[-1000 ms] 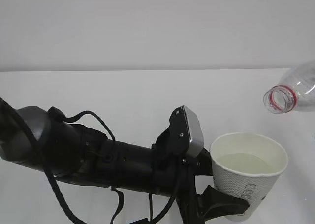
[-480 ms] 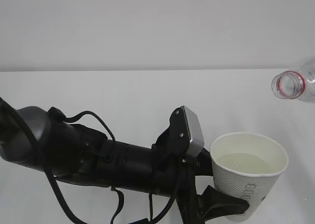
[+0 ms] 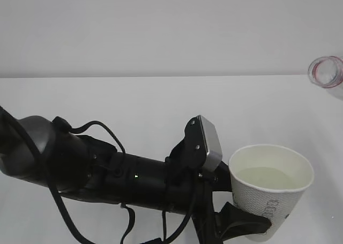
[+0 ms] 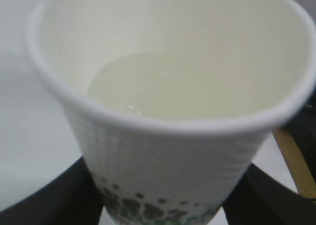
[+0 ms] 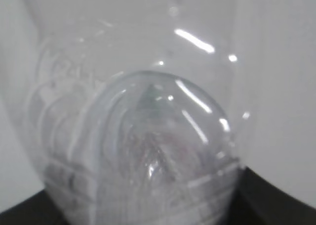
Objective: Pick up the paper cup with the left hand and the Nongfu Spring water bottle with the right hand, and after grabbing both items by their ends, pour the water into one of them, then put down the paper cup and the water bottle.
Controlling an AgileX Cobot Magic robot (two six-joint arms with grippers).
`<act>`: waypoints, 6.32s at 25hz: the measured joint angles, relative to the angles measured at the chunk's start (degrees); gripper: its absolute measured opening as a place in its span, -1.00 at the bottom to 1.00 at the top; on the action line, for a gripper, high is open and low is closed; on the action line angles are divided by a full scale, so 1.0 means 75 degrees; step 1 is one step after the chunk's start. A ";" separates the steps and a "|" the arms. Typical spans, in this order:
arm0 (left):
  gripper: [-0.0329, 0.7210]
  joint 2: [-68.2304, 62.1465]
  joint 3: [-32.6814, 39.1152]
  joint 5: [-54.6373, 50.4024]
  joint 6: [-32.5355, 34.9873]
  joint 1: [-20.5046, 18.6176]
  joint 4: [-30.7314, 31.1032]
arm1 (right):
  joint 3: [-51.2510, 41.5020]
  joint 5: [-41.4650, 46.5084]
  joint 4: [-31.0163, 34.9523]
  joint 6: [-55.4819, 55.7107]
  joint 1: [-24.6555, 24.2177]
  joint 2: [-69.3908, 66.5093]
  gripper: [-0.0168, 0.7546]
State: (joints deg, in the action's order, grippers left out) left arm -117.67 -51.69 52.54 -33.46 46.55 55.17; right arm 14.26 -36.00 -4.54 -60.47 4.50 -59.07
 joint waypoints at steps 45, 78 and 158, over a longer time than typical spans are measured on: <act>0.39 0.0000 0.0000 0.0000 0.0000 0.0000 0.0000 | 0.0006 0.0434 0.0485 0.7707 0.0000 0.0000 0.14; 0.39 0.0000 0.0000 0.0000 0.0000 0.0000 0.0000 | 0.0023 0.0033 0.0515 0.8063 0.0000 -0.1408 0.14; 0.39 0.0000 0.0000 0.0033 0.0000 0.0000 -0.0283 | 0.0186 -0.2889 0.1011 0.8545 0.0000 -0.5461 0.14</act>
State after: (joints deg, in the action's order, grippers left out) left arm -117.67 -51.69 52.79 -33.46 46.55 53.05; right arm 15.66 -57.66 3.04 3.61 4.50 -100.03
